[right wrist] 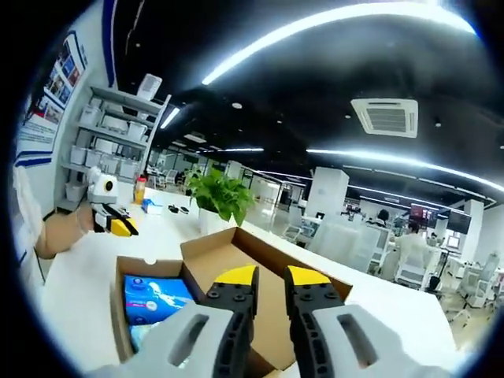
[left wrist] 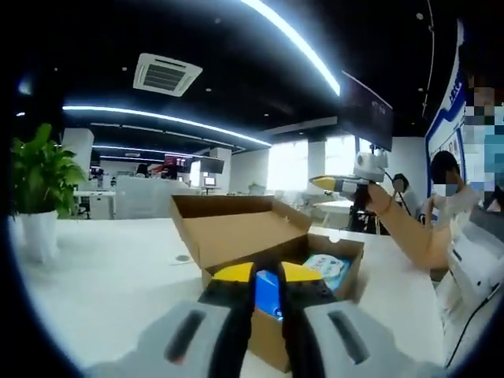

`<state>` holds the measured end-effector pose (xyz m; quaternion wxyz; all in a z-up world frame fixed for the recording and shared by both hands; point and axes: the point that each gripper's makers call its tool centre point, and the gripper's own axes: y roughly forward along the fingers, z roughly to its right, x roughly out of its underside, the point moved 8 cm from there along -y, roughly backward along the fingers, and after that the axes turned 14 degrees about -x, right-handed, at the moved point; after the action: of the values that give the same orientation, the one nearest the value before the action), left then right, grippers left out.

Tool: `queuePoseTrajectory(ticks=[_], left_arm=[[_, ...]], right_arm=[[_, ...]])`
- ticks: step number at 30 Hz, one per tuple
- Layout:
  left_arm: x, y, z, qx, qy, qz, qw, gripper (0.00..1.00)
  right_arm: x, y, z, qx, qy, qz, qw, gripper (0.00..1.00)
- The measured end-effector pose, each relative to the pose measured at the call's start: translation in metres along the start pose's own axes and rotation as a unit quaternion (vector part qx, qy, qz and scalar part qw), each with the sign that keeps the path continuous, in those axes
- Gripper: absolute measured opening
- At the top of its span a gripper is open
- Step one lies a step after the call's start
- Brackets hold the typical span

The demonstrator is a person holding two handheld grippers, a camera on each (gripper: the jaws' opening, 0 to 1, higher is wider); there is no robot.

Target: Operate the shoe box by opening the lid, removing the specified soft item, and placing it in the target area until the item is outside and the box remains undamaged.

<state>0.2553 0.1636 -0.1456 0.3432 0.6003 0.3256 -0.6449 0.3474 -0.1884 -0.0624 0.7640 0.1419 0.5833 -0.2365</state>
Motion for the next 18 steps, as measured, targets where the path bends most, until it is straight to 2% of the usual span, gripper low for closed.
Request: queuePoseTrajectory(ticks=[2, 7, 13, 18], left_arm=[[-0.001, 0.0, 0.003, 0.004, 0.0, 0.002, 1.0, 0.12], [0.001, 0.001, 0.002, 0.002, 0.004, -0.003, 1.0, 0.12], [0.001, 0.0, 0.002, 0.003, 0.006, -0.003, 1.0, 0.12], [0.002, -0.001, 0.0, 0.001, 0.005, -0.004, 1.0, 0.12]], right_arm=[[-0.005, 0.002, -0.001, -0.018, 0.001, 0.002, 0.9998, 0.14], [-0.005, 0.003, -0.005, -0.044, -0.008, -0.017, 0.9989, 0.17], [-0.01, 0.007, -0.013, -0.078, -0.058, -0.065, 0.9931, 0.22], [-0.013, 0.013, -0.018, -0.11, -0.077, -0.096, 0.9863, 0.26]])
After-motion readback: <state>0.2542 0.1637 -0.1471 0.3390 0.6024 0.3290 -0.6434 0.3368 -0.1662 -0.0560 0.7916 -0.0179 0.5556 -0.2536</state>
